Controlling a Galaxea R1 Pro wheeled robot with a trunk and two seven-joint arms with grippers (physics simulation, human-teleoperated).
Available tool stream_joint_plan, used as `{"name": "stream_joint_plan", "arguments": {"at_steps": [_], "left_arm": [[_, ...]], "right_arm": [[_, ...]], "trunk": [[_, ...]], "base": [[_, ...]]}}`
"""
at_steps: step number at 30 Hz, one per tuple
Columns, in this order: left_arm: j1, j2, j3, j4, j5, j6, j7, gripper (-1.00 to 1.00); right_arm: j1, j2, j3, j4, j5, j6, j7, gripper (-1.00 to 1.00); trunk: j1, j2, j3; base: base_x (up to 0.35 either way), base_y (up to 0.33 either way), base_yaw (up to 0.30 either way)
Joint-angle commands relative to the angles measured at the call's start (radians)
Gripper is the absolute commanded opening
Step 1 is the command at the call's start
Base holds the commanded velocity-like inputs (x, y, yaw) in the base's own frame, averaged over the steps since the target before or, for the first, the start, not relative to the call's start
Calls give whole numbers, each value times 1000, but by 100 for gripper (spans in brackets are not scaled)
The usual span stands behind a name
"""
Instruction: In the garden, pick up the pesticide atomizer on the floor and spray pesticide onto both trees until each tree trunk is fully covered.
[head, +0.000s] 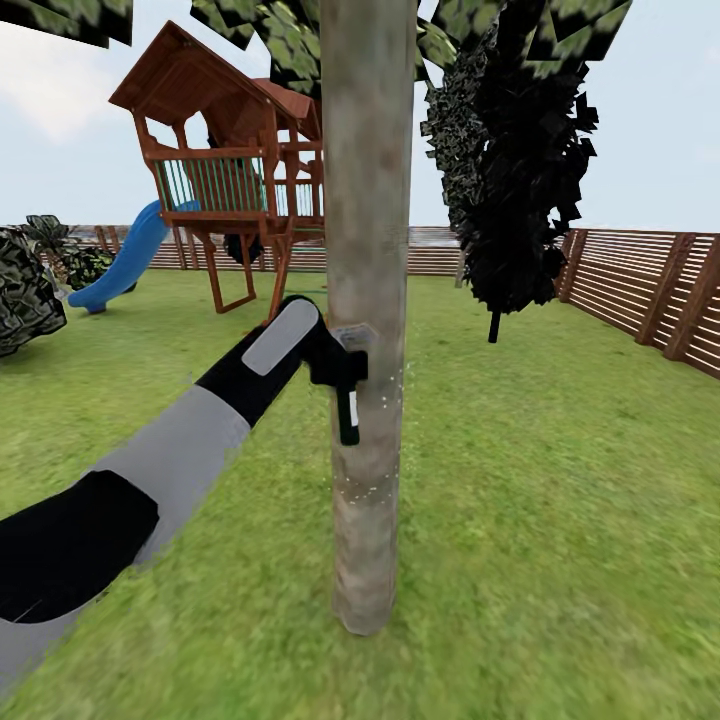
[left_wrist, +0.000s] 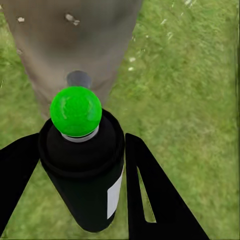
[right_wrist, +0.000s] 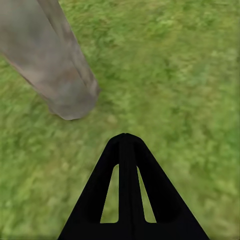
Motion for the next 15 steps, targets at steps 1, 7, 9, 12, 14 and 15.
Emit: {"name": "stream_joint_plan", "arguments": {"at_steps": [1, 7, 9, 12, 14, 15], "left_arm": [[-21, 0, -2, 0, 13, 1, 11, -100], [-136, -2, -2, 2, 91, 1, 12, -100], [-166, -2, -2, 2, 135, 1, 14, -100], [-201, -9, -2, 1, 221, 1, 80, -100], [-215, -17, -1, -12, 300, 1, 157, -100], [-217, -18, -1, -29, 317, 1, 177, -100]], "right_arm": [[-1, -1, 7, 0, -8, -4, -6, -100], [-1, -1, 7, 2, -9, -4, -6, -100], [-1, -1, 7, 2, -10, -3, -6, -100], [-1, -1, 7, 2, -10, -3, -6, -100], [-1, -1, 7, 4, -9, -3, -6, -100], [-1, -1, 7, 5, -9, -3, -6, -100]], "trunk": [[1, -2, -2], [1, -2, -2], [1, -2, -2], [1, -2, -2], [1, -2, -2], [1, -2, -2]], "base": [[0, 0, 0], [0, 0, 0], [0, 0, 0], [0, 0, 0], [0, 0, 0], [0, 0, 0]]}}
